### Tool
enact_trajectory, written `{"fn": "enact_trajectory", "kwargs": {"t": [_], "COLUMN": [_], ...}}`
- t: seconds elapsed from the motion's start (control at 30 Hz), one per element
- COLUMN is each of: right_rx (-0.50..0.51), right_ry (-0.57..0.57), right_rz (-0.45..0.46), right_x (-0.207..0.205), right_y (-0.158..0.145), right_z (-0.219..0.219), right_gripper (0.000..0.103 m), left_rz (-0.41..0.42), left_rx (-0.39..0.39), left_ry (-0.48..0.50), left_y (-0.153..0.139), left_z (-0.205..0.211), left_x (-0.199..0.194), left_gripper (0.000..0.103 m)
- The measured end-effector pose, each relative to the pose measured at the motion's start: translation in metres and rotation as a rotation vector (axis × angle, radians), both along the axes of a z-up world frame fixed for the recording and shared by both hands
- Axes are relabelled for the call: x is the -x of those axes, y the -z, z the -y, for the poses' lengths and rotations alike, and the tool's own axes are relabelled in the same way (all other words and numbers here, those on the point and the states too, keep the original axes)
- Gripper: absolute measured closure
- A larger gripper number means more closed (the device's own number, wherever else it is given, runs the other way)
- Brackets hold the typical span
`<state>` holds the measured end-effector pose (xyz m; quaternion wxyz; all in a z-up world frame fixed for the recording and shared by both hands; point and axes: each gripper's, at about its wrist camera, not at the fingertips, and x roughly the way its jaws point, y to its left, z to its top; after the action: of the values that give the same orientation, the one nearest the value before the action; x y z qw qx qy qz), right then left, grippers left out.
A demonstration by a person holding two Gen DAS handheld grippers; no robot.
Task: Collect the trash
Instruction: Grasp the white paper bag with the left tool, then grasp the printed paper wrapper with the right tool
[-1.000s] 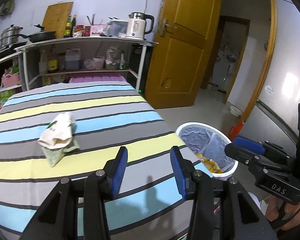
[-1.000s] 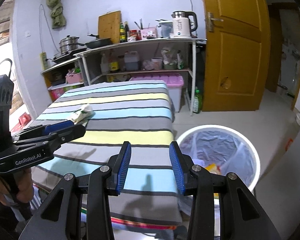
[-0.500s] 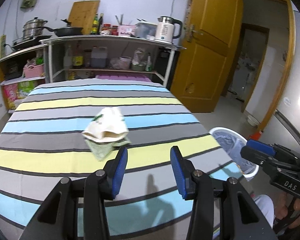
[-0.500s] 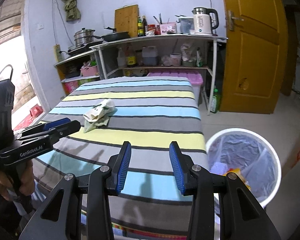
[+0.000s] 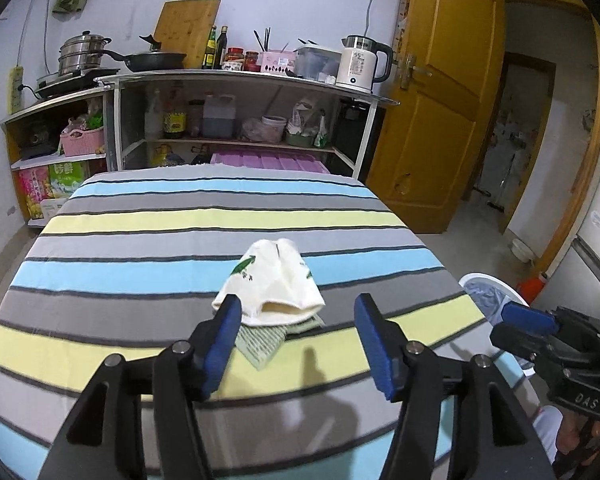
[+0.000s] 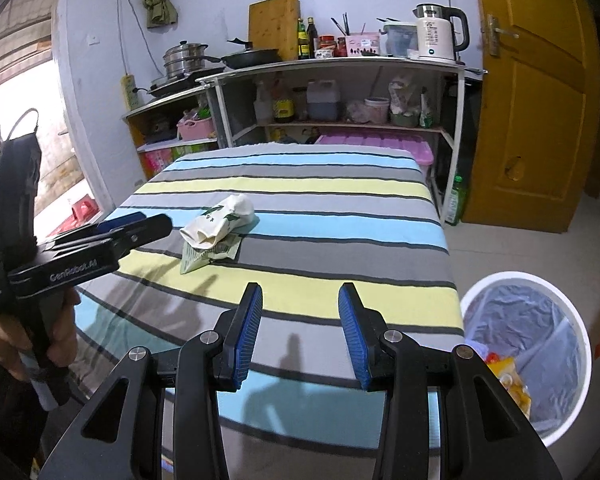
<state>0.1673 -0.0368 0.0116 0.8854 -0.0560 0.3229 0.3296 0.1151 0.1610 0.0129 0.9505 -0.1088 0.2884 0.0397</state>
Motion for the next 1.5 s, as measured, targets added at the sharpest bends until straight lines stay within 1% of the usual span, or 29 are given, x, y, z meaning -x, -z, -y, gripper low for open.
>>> {"fn": "enact_trajectory", "kwargs": {"t": [0.13, 0.27, 0.43, 0.47, 0.53, 0.6, 0.67, 0.83, 0.87, 0.9, 1.03, 1.1, 1.2, 1.5], "right_rx": [0.004, 0.004, 0.001, 0.0, -0.005, -0.01, -0.013, -0.017, -0.018, -0.018, -0.019, -0.019, -0.017, -0.027], "right_ry": [-0.001, 0.005, 0.01, 0.01, 0.009, 0.009, 0.006, 0.0, -0.001, -0.001, -0.009, -0.015, -0.025, -0.07], "right_rz": [-0.01, -0.027, -0.046, -0.049, -0.057, -0.065, -0.071, -0.073, -0.073, -0.073, -0.073, -0.071, -0.07, -0.076], "right_x": [-0.008, -0.018, -0.028, -0.029, -0.032, -0.034, -0.036, -0.038, -0.038, -0.038, -0.036, -0.034, -0.033, -0.033], "right_y": [0.005, 0.011, 0.017, 0.017, 0.019, 0.021, 0.022, 0.021, 0.021, 0.021, 0.019, 0.019, 0.017, 0.013], "right_z": [-0.004, -0.004, -0.001, -0.001, -0.001, -0.002, -0.002, -0.003, -0.003, -0.003, -0.006, -0.008, -0.011, -0.031], "right_gripper": [0.062, 0.062, 0.062, 0.062, 0.062, 0.062, 0.062, 0.062, 0.062, 0.062, 0.062, 0.062, 0.062, 0.062], "left_rz": [-0.015, -0.036, -0.098, -0.111, -0.148, -0.167, -0.171, -0.158, -0.15, -0.137, -0.116, -0.113, -0.098, -0.019], "left_rx": [0.007, -0.009, -0.041, -0.05, -0.048, -0.048, -0.051, -0.067, -0.064, -0.064, -0.07, -0.066, -0.064, -0.048], "left_ry": [0.01, 0.024, 0.013, 0.008, 0.005, -0.004, -0.006, -0.017, -0.021, -0.018, -0.023, -0.029, -0.037, -0.085], "left_y": [0.006, 0.014, 0.028, 0.031, 0.036, 0.039, 0.039, 0.036, 0.035, 0.032, 0.025, 0.024, 0.02, -0.003], "left_z": [-0.003, 0.002, 0.005, 0.006, 0.004, 0.002, 0.002, 0.002, 0.0, -0.001, -0.004, -0.006, -0.011, -0.033], "left_x": [-0.019, -0.04, -0.062, -0.065, -0.07, -0.074, -0.074, -0.069, -0.066, -0.064, -0.055, -0.05, -0.043, -0.011], "left_gripper": [0.04, 0.04, 0.041, 0.042, 0.047, 0.055, 0.056, 0.061, 0.075, 0.084, 0.089, 0.094, 0.095, 0.096]}}
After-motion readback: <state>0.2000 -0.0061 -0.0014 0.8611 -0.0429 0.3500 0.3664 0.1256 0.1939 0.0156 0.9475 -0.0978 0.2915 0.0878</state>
